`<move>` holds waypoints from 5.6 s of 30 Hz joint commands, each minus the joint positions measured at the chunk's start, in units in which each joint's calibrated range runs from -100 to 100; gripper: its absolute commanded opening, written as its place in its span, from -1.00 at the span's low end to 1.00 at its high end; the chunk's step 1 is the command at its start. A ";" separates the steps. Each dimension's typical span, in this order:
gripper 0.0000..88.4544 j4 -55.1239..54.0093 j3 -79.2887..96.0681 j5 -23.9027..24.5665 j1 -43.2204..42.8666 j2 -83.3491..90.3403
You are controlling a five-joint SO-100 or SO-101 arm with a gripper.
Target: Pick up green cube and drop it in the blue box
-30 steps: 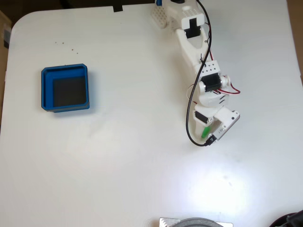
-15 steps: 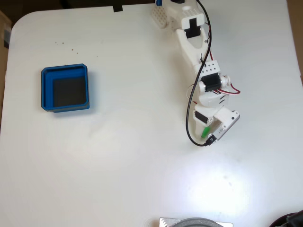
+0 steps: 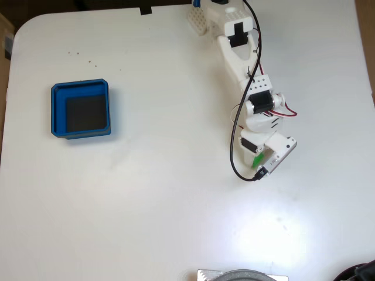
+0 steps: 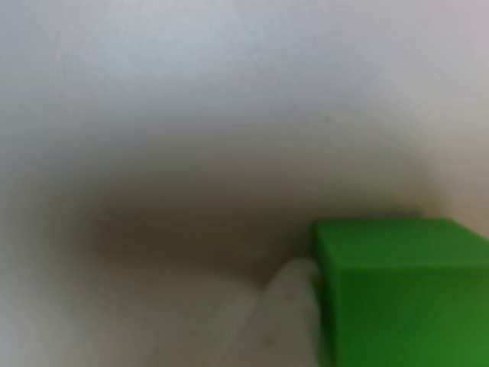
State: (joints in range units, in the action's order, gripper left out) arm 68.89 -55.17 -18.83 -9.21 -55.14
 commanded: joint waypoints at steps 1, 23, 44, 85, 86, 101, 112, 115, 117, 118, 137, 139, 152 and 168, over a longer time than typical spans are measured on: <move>-0.91 -0.36 -3.27 -0.15 0.35 1.54; -0.94 -0.20 -3.09 2.10 0.73 6.98; -0.94 1.68 -2.91 16.70 2.18 14.67; -0.94 9.18 -3.09 18.66 26.54 22.95; -0.94 9.18 -3.09 18.66 27.22 24.03; -0.94 9.18 -2.82 18.66 41.96 29.64; -0.94 9.18 -2.82 18.66 47.22 28.88; -0.93 9.18 -2.55 18.66 48.37 27.80; -0.93 9.18 -2.37 18.71 50.58 25.96; -0.93 9.10 -2.37 18.71 51.12 25.12; -0.93 -1.09 -2.73 18.71 52.87 14.34; -0.93 -1.99 -2.73 18.56 52.95 13.00; -0.92 -4.03 -2.82 18.71 53.02 10.82; -0.62 -3.95 -2.64 18.75 53.02 10.91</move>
State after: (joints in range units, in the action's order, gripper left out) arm 66.24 -55.08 -0.02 43.33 -45.45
